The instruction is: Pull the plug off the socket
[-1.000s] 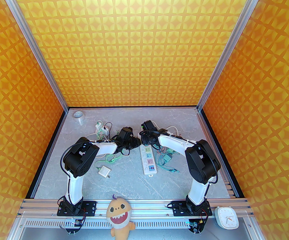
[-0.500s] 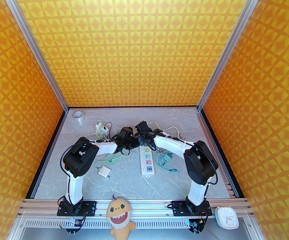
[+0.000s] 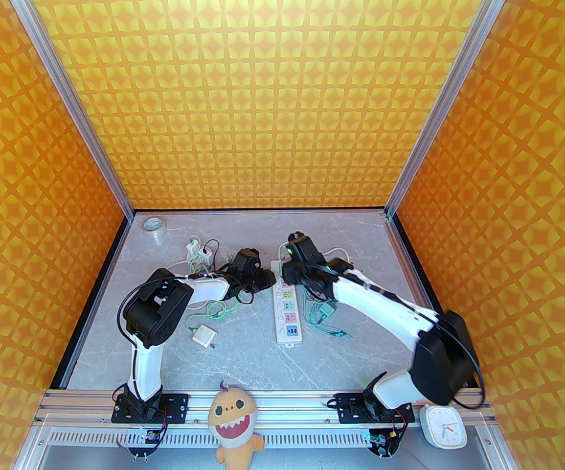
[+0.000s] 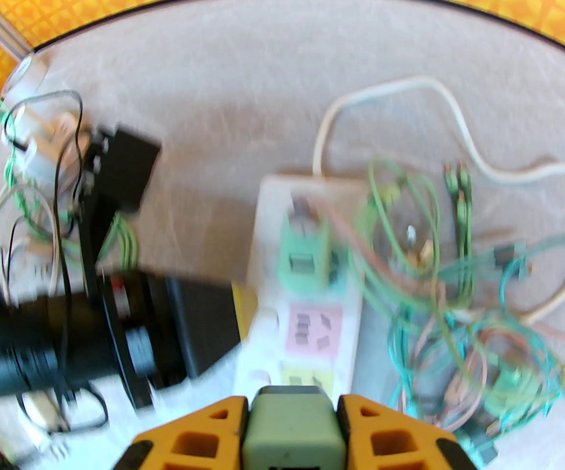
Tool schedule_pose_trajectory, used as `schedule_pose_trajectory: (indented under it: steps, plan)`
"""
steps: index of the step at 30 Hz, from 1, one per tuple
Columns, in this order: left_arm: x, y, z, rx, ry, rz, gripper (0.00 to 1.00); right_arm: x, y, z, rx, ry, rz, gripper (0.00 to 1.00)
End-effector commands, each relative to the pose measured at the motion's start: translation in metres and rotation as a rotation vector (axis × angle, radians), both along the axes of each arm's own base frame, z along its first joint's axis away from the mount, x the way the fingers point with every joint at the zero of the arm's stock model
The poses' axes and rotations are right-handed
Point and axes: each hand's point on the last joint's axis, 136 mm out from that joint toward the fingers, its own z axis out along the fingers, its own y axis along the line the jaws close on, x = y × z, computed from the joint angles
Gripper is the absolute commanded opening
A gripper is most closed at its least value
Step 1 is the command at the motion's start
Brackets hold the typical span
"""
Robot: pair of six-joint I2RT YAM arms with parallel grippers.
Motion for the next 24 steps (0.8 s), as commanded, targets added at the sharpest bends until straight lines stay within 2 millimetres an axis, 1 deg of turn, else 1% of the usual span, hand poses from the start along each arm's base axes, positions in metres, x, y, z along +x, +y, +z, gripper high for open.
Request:
schedule_pose_trajectory:
  steps: [1,8,14,19,24]
  plan:
    - [-0.016,0.034,-0.043,0.162,0.109,0.042,0.31,-0.028,-0.008,-0.005,0.052,0.048,0.01,0.28]
    - [-0.015,0.036,-0.039,0.158,0.105,0.046,0.31,-0.076,-0.04,-0.035,0.061,0.119,-0.028,0.29]
    - [-0.015,0.037,-0.037,0.165,0.101,0.046,0.31,-0.113,-0.061,-0.074,0.097,0.202,-0.103,0.29]
    - [-0.013,0.039,-0.035,0.173,0.095,0.049,0.31,-0.133,-0.085,-0.099,0.084,0.248,-0.204,0.3]
    - [-0.013,0.041,-0.031,0.177,0.088,0.049,0.32,-0.145,-0.1,-0.109,0.069,0.264,-0.266,0.31]
